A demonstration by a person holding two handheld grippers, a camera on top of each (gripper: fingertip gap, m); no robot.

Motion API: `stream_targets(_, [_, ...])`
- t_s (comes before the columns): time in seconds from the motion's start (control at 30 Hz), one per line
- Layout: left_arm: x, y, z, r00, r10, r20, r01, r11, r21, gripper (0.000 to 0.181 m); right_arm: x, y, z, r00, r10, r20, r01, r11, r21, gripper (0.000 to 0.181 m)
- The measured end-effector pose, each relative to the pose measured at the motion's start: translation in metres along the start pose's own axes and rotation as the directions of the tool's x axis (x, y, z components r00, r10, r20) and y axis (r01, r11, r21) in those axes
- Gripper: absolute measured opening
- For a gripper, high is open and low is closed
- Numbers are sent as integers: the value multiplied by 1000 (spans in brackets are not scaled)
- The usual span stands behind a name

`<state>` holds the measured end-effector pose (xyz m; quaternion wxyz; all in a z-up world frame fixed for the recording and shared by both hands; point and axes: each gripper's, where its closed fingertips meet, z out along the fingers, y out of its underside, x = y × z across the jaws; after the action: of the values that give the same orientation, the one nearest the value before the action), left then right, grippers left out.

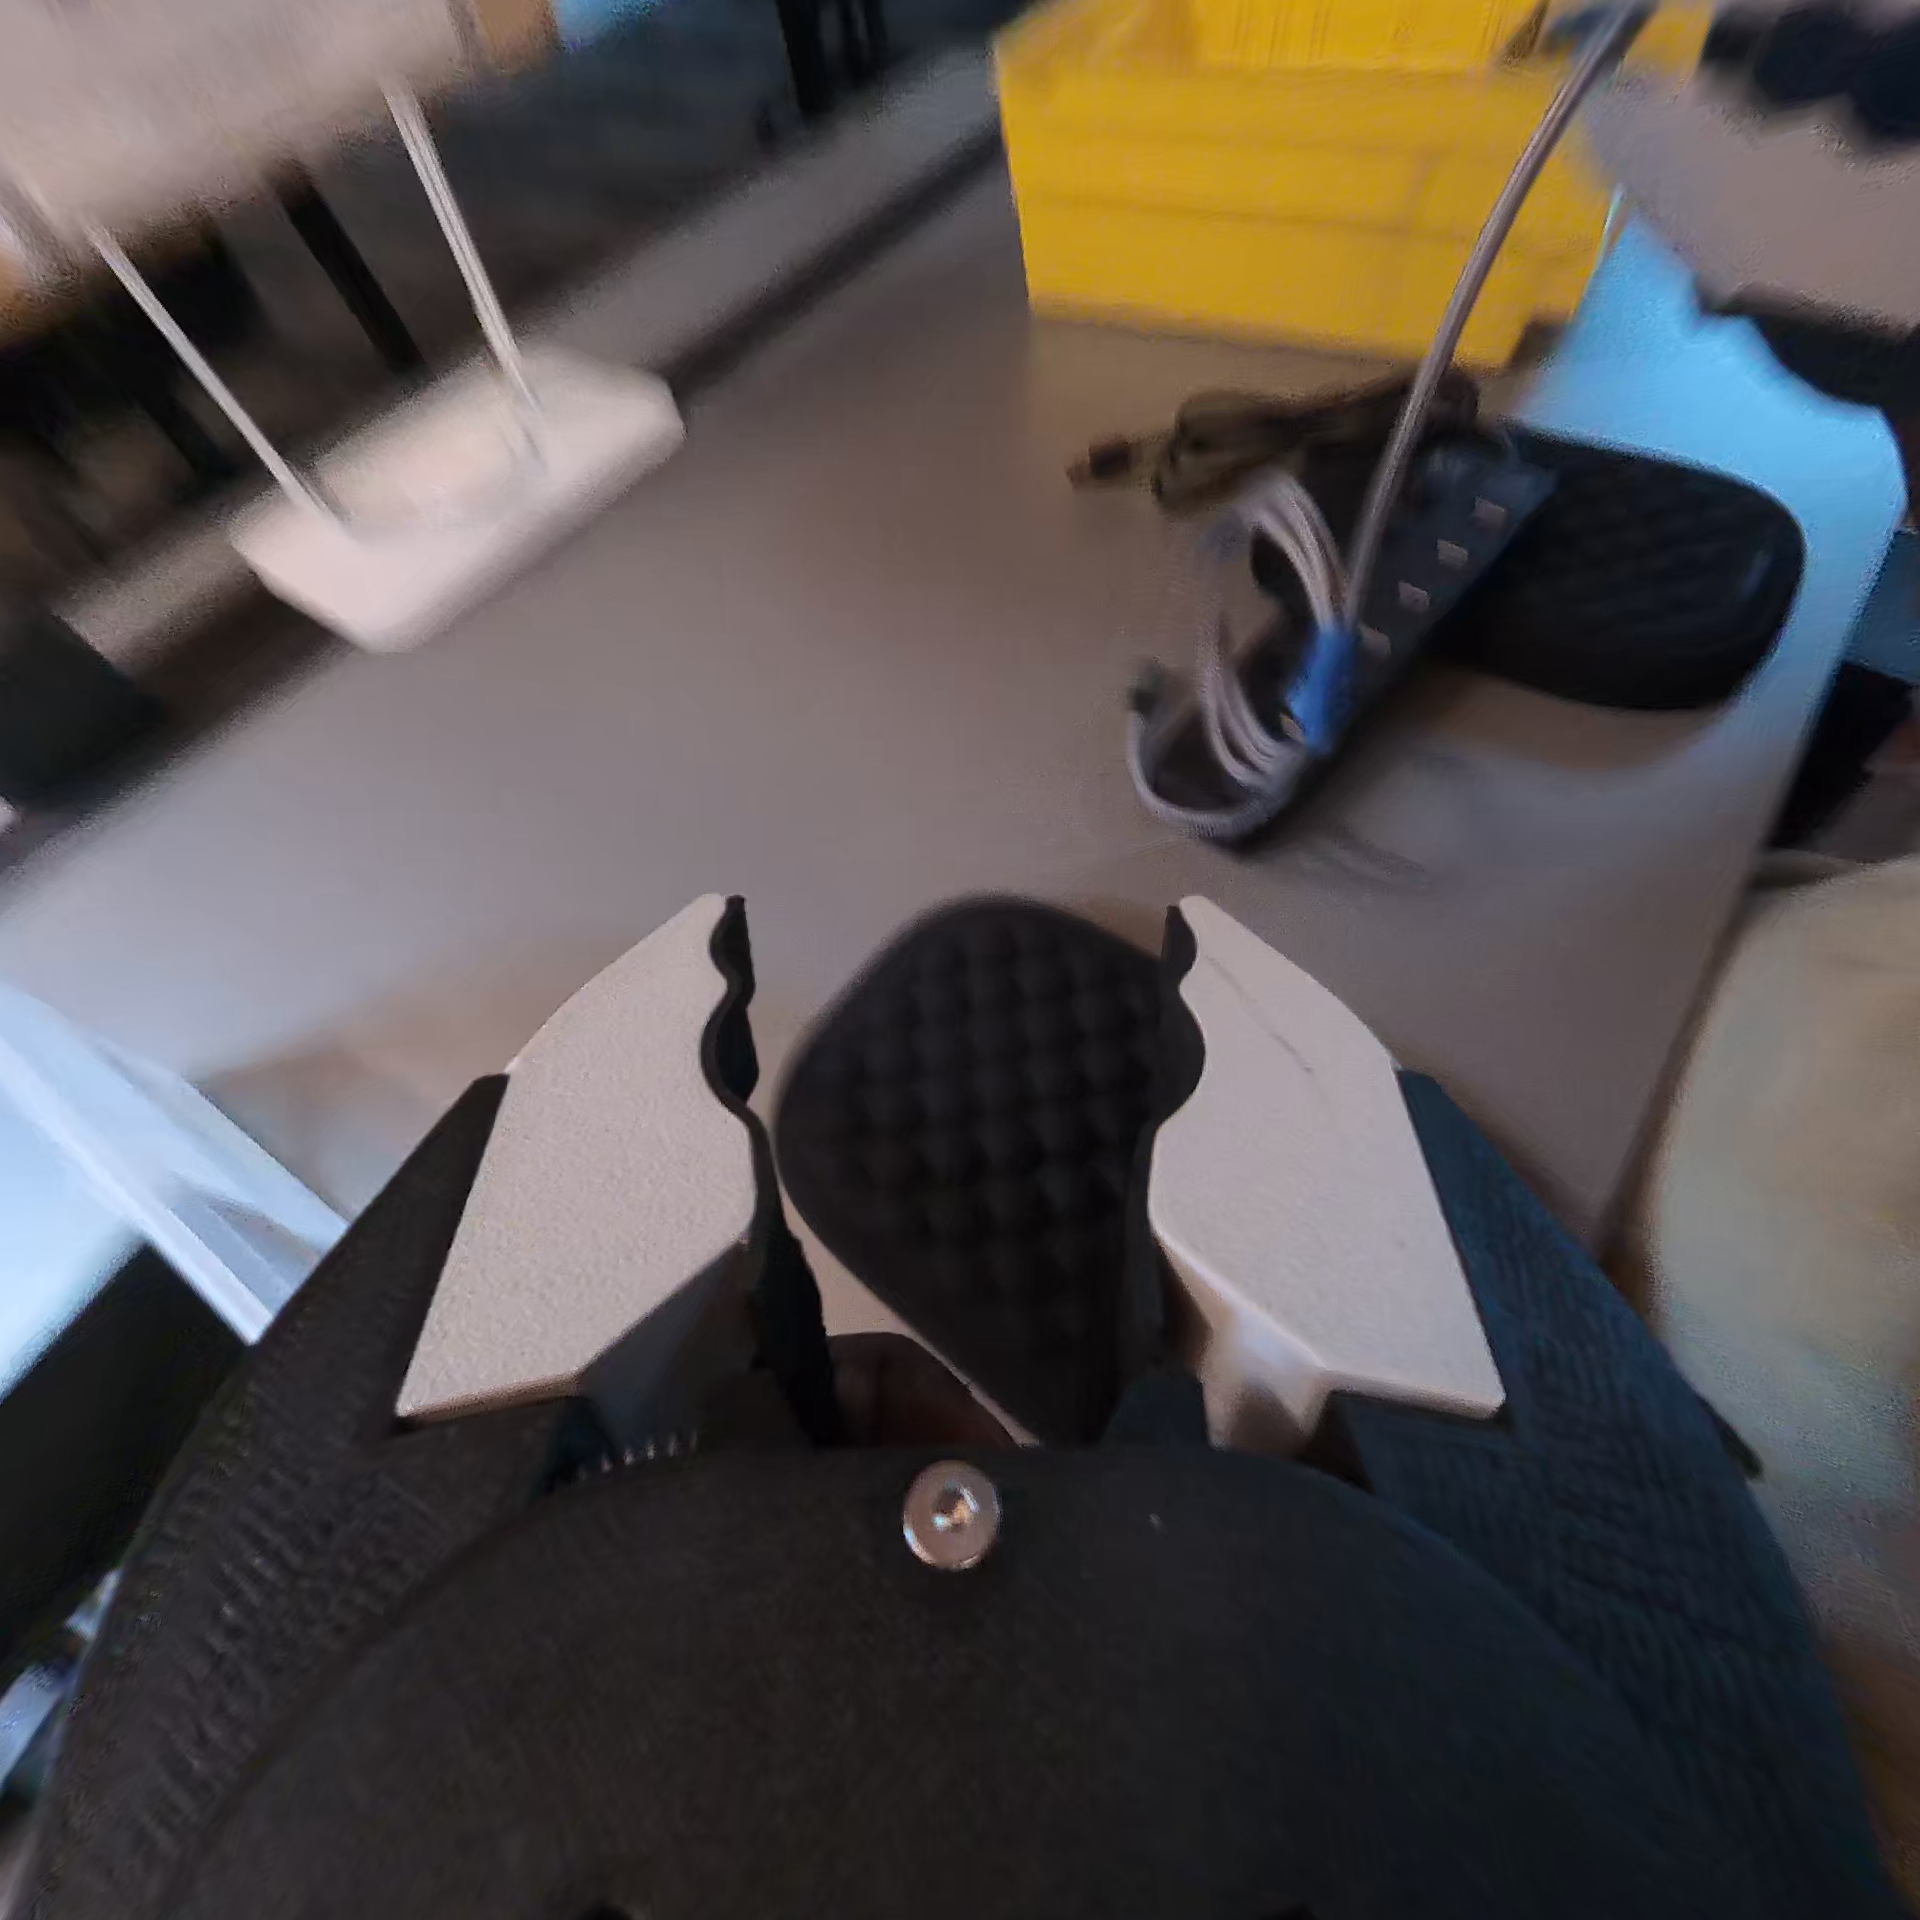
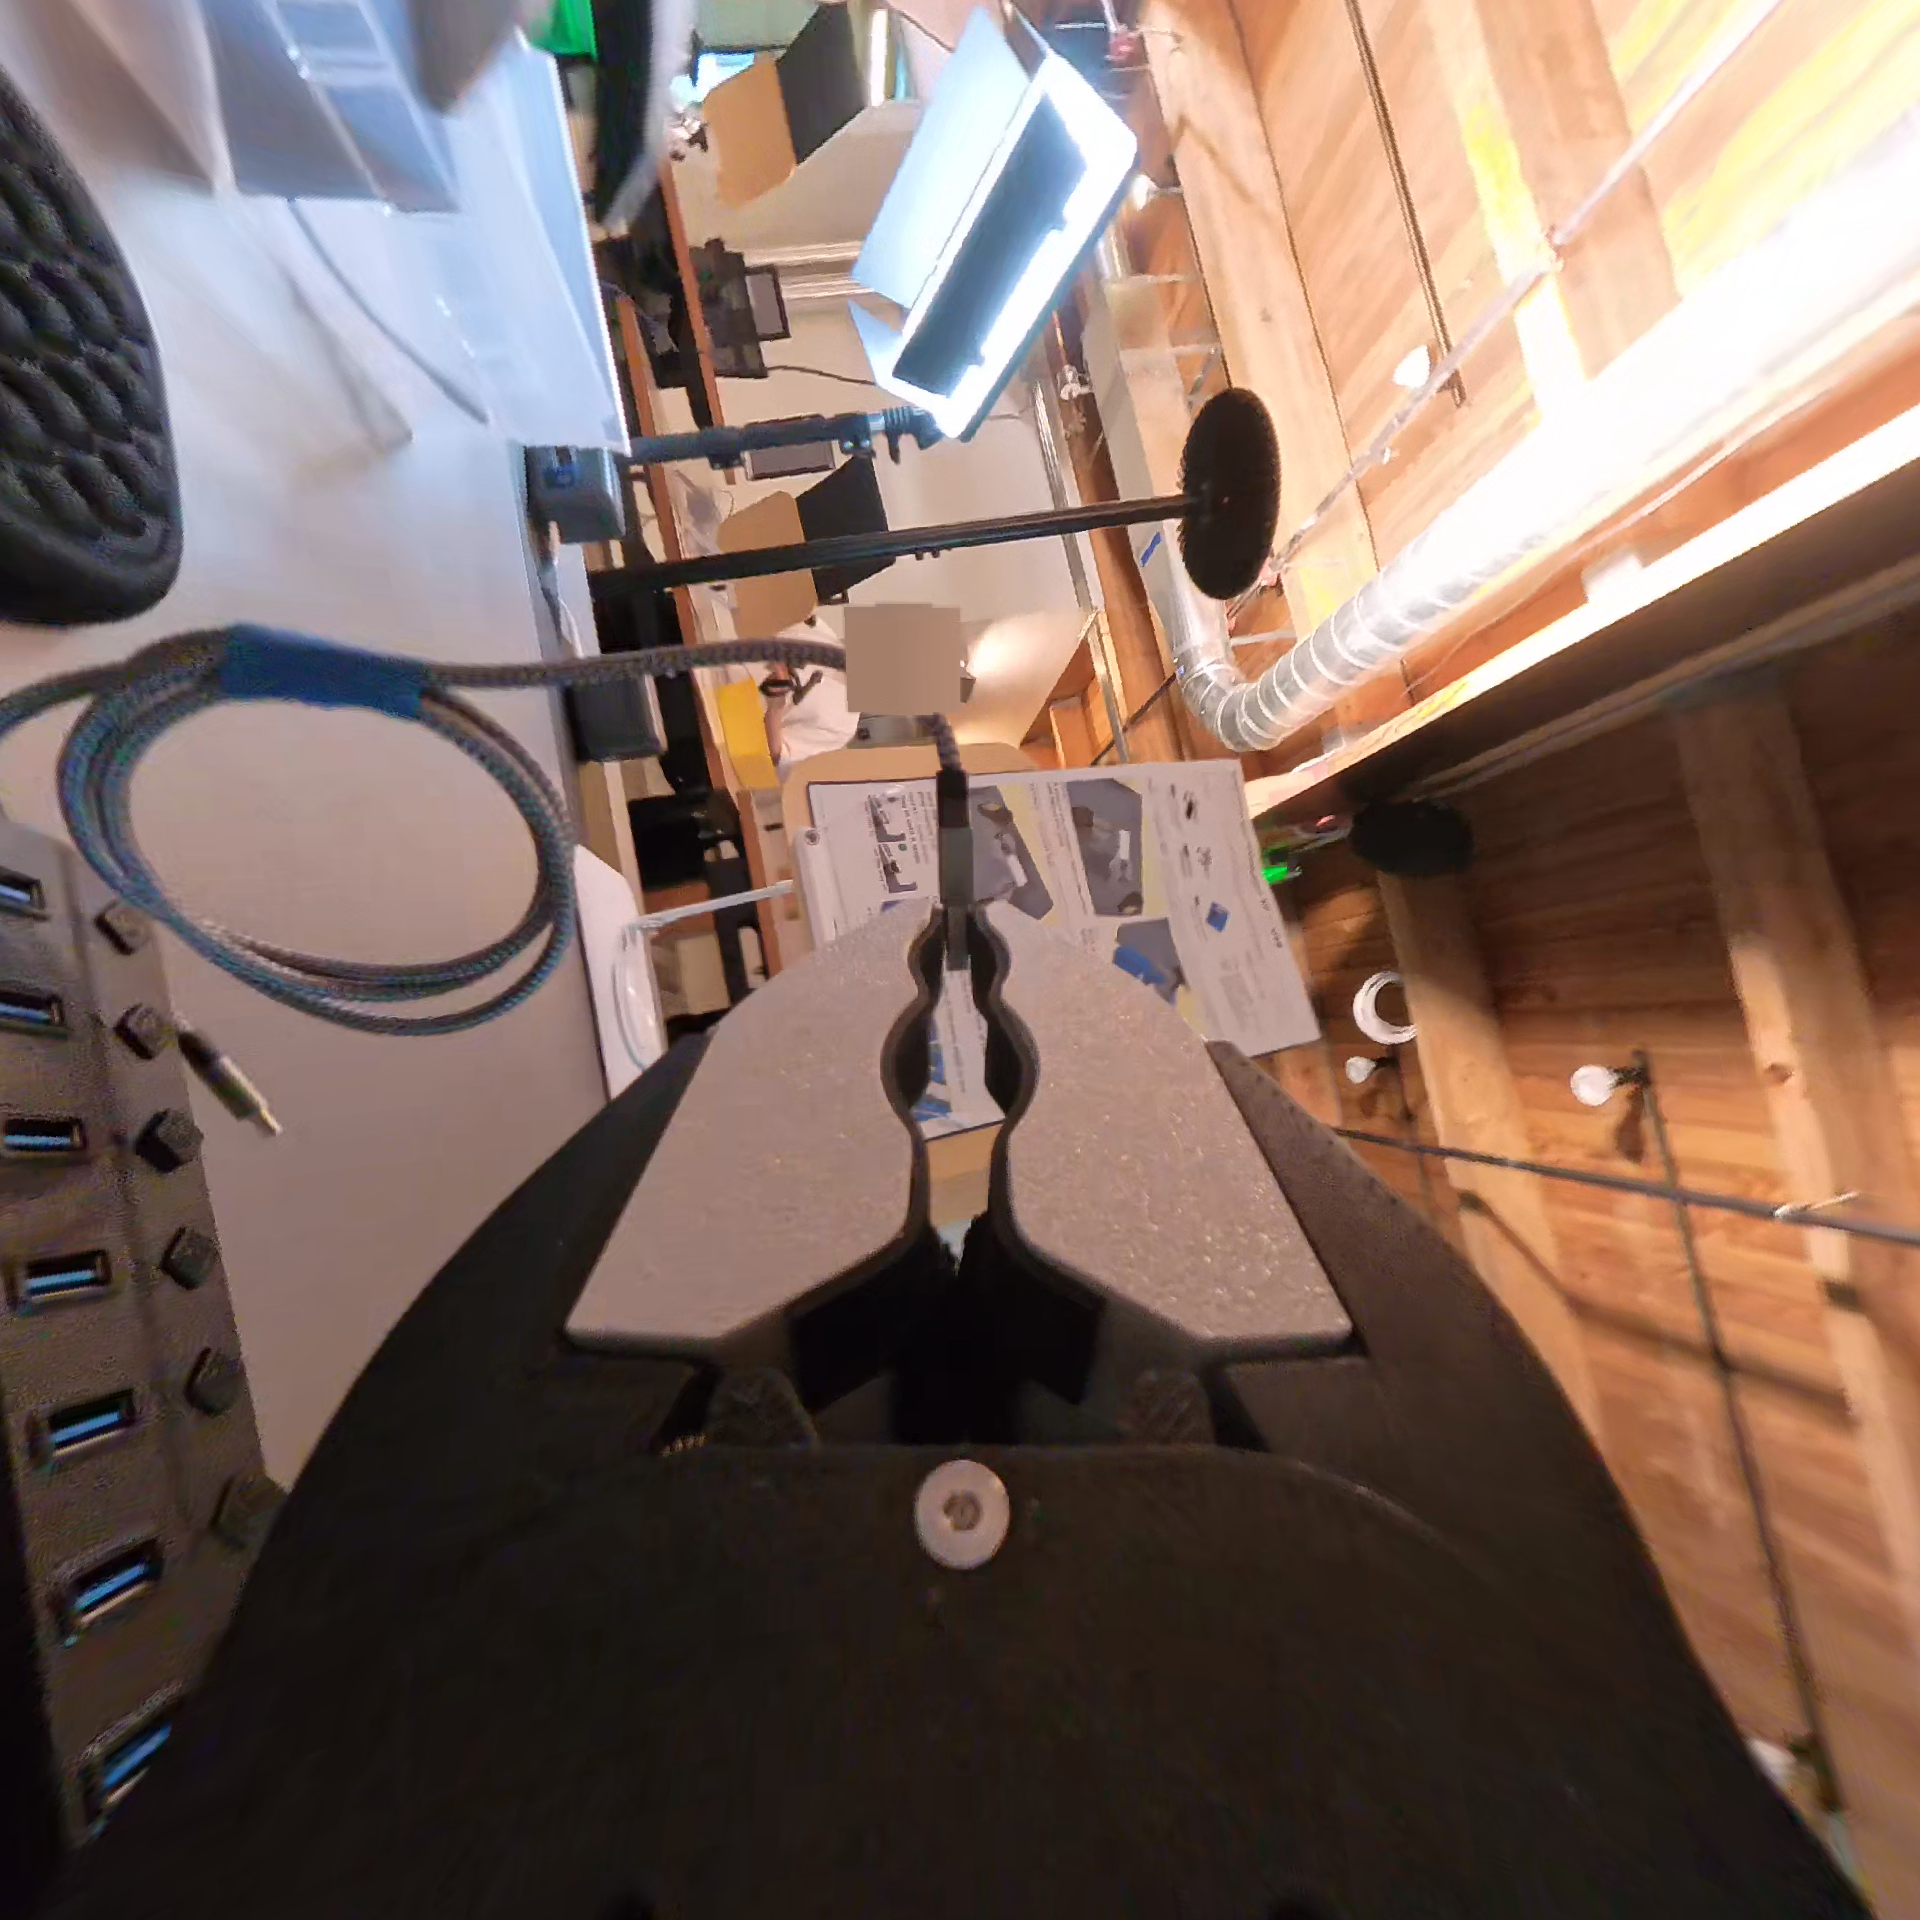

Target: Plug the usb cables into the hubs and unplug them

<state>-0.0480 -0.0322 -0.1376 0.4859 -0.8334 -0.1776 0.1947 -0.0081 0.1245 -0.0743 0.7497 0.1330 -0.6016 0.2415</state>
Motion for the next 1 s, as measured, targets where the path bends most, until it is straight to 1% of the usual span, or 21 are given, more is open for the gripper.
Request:
stream_targets(0.07, [10,-29,0,999,51,-6,-49,985,164,75,-5,-7,2,997,-76,6,76,997,5,4])
stream_targets(0.13, [36,-60,6,994,57,-97,-23,947,320,69,-10,-15,4,991,-131,16,130,991,18,4])
stream_targets(0.2, [60,-81,17,985,70,-161,2,913,409,61,-12,-22,5,986,-164,14,163,986,33,4])
stream_targets(0.23, [71,-86,23,980,84,-181,1,905,425,57,-12,-26,5,986,-168,10,167,985,41,4])
stream_targets(0.37, [98,-89,43,967,168,-190,-73,901,427,40,-13,-32,3,993,-116,23,114,990,84,4])
stream_targets(0.4, [99,-89,45,966,192,-173,-103,901,422,30,-13,-32,3,994,-101,30,98,991,91,4])
stream_targets(0.43, [98,-89,45,967,209,-146,-131,897,422,16,-15,-31,2,996,-79,43,74,992,101,4])
stream_targets(0.47, [98,-89,44,966,223,-131,-149,893,425,9,-15,-32,1,998,-41,58,33,992,123,4])
stream_targets(0.53, [100,-86,43,960,229,-161,-145,900,411,6,-11,-34,-3,989,115,90,-131,971,198,9])
stream_targets(0.57, [102,-87,40,957,213,-199,-114,901,418,6,-5,-34,-6,966,236,110,-256,936,241,17])
stream_targets(0.6, [104,-89,37,953,190,-237,-73,900,429,6,2,-33,-9,920,363,147,-391,874,290,25])
stream_targets(0.63, [106,-90,34,944,168,-284,-28,898,439,6,7,-32,-14,854,475,210,-520,785,336,31])
stream_targets(0.67, [110,-91,30,927,145,-346,24,897,440,6,11,-32,-20,772,566,291,-636,677,370,38])
stream_targets(0.7, [114,-90,27,904,122,-410,75,899,432,5,13,-32,-25,686,625,373,-727,569,385,43])
stream_targets(0.73, [116,-89,26,885,102,-455,114,899,423,6,13,-32,-30,621,647,442,-783,489,384,44])
stream_targets(0.77, [119,-88,25,869,102,-485,127,900,418,5,10,-33,-34,591,641,490,-807,458,373,44])
stream_targets(0.8, [123,-87,24,854,117,-507,123,901,415,5,3,-35,-35,590,619,518,-807,469,358,43])
stream_targets(0.83, [126,-85,24,847,127,-517,116,903,413,5,-3,-37,-35,603,594,533,-796,498,344,43])
stream_targets(0.9, [130,-82,27,837,127,-532,107,916,387,6,-9,-45,-35,627,554,548,-773,531,348,37])
stream_targets(0.97, [135,-78,29,826,133,-547,95,925,369,6,-10,-55,-36,640,525,560,-761,533,370,25])
stream_targets(1.0, [137,-77,29,820,137,-555,91,927,363,6,-11,-58,-36,650,511,562,-751,544,373,15])
